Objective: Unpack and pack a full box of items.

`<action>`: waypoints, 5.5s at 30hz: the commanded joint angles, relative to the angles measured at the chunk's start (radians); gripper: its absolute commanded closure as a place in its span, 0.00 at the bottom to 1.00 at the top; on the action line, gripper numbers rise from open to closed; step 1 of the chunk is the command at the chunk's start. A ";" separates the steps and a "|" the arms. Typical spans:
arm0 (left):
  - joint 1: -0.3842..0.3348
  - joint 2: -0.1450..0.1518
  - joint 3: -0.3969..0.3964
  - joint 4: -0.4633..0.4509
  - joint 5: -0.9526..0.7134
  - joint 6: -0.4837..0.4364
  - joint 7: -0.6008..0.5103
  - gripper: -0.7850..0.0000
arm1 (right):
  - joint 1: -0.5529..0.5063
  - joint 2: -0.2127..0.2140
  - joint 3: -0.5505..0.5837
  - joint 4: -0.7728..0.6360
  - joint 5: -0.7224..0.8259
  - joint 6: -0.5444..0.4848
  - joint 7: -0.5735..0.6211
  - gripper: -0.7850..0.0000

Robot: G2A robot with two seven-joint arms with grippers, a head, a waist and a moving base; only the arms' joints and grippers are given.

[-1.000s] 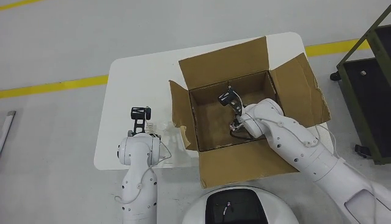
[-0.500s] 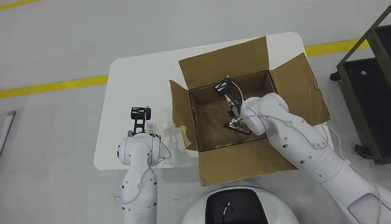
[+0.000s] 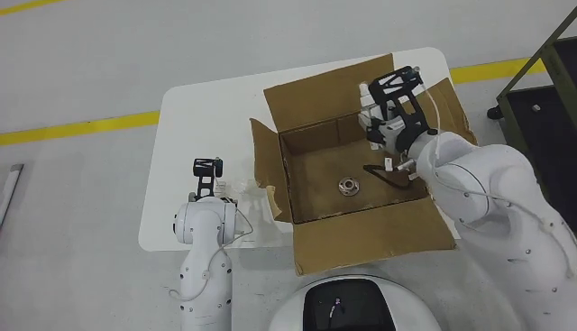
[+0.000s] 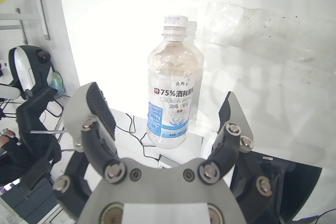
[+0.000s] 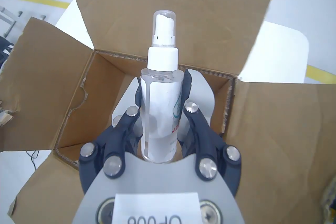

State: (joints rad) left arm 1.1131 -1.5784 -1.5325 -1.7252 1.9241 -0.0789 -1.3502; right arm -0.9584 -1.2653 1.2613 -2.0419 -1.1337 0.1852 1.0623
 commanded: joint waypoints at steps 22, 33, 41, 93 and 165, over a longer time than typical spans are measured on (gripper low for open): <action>0.000 0.000 0.000 0.000 0.000 0.000 0.000 0.00 | -0.058 0.012 0.187 -0.100 0.039 0.031 -0.052 1.00; 0.000 0.000 0.000 0.000 0.000 0.000 0.000 0.00 | -0.186 0.045 0.525 -0.207 -0.011 -0.038 0.098 1.00; 0.000 0.000 0.000 0.000 0.000 0.000 0.000 0.00 | -0.386 0.051 0.614 -0.265 -0.027 -0.079 0.145 1.00; 0.000 0.000 0.000 0.000 0.000 0.000 0.000 0.00 | -0.504 0.044 0.333 0.090 -0.123 -0.107 -0.033 0.79; 0.000 0.000 0.000 0.000 0.000 0.000 0.000 0.00 | -0.002 0.025 -0.236 0.158 -0.126 -0.044 0.165 1.00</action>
State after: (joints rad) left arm 1.1131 -1.5784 -1.5325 -1.7252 1.9241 -0.0789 -1.3502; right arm -0.9606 -1.2401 1.0250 -1.8836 -1.2617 0.1429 1.2277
